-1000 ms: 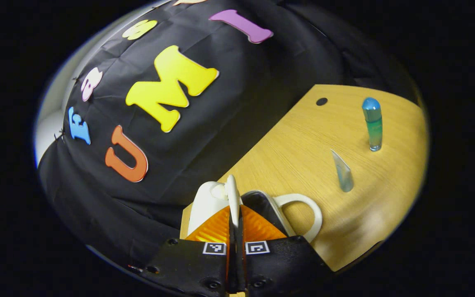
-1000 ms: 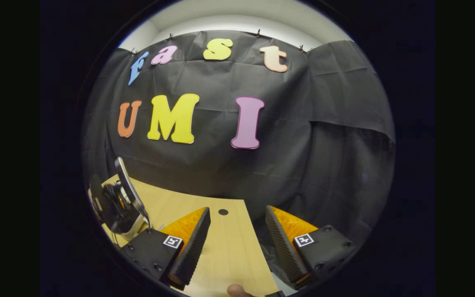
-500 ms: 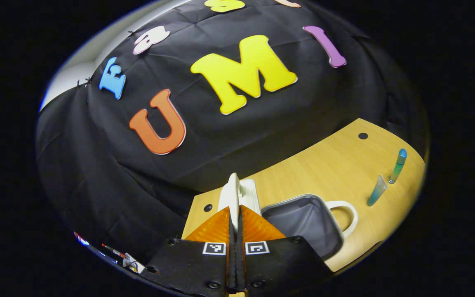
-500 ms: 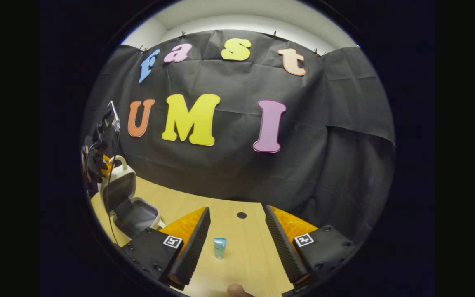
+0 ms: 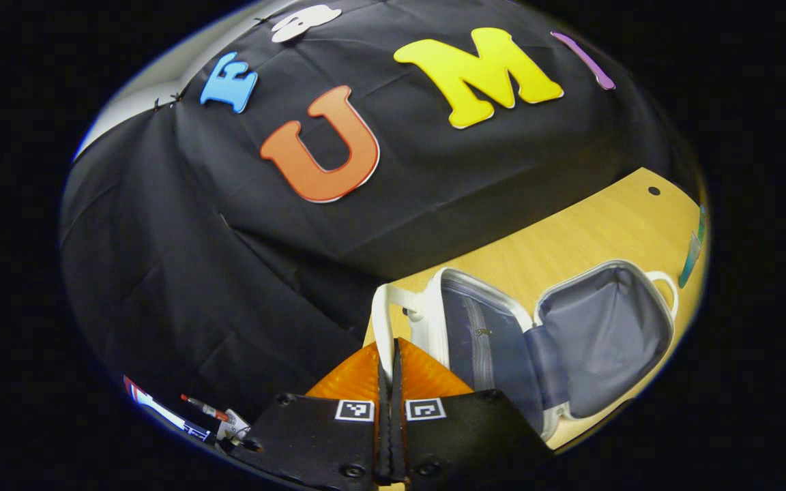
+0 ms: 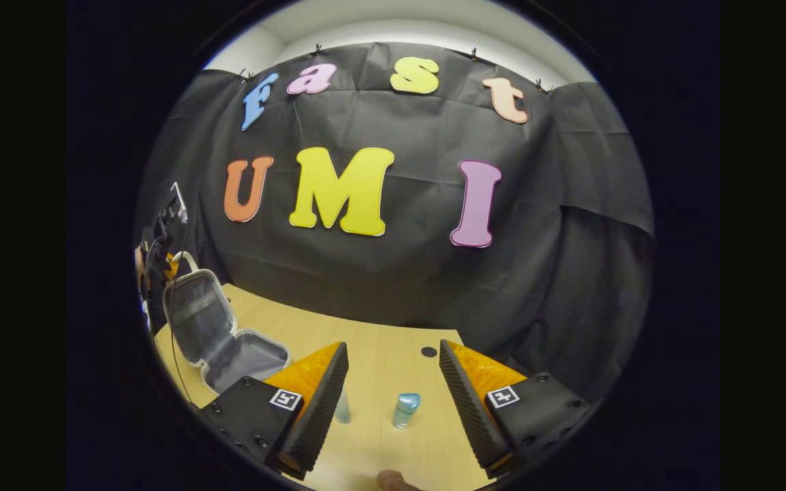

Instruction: First open the suitcase, pack the skin care products into it, and then close the suitcase.

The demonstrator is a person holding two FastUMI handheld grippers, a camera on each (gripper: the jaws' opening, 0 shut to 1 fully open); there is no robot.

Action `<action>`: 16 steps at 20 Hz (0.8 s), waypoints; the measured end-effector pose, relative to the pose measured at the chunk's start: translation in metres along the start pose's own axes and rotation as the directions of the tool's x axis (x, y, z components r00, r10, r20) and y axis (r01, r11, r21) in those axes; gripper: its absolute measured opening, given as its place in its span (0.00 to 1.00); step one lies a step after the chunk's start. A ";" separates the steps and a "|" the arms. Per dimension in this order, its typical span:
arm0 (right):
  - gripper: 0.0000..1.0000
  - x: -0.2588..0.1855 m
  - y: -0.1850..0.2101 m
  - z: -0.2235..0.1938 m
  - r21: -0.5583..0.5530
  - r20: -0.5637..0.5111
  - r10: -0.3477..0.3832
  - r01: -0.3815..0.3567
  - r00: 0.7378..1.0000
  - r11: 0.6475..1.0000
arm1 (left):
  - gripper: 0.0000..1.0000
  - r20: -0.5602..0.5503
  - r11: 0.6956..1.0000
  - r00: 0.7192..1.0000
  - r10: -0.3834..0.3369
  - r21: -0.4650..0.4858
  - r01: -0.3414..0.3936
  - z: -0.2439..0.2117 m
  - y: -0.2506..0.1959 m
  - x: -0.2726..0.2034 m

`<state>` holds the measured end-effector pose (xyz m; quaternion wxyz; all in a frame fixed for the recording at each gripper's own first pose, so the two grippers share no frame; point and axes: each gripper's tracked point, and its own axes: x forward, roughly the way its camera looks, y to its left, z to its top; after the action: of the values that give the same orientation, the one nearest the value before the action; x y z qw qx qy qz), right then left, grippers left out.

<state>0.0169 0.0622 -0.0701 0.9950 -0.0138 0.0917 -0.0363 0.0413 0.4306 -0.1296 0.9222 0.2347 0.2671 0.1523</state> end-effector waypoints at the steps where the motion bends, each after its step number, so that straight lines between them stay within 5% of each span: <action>1: 0.80 0.000 0.004 -0.001 -0.004 -0.002 -0.006 0.006 1.000 1.000 | 0.02 -0.023 1.000 1.000 -0.003 -0.022 0.003 -0.017 0.006 0.010; 13: 0.80 -0.008 0.001 -0.026 -0.046 -0.097 -0.091 0.087 0.991 0.995 | 0.04 -0.195 0.952 0.958 -0.209 -0.264 0.154 -0.151 -0.006 0.099; 16: 0.80 -0.012 -0.006 -0.033 -0.048 -0.116 -0.117 0.112 0.986 0.993 | 0.11 -0.227 0.933 0.939 -0.258 -0.312 0.180 -0.172 -0.020 0.111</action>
<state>-0.0011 0.0567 -0.0998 0.9836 -0.0375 0.1506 -0.0921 0.0372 0.5196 -0.3152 0.9136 0.0445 0.3876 0.1146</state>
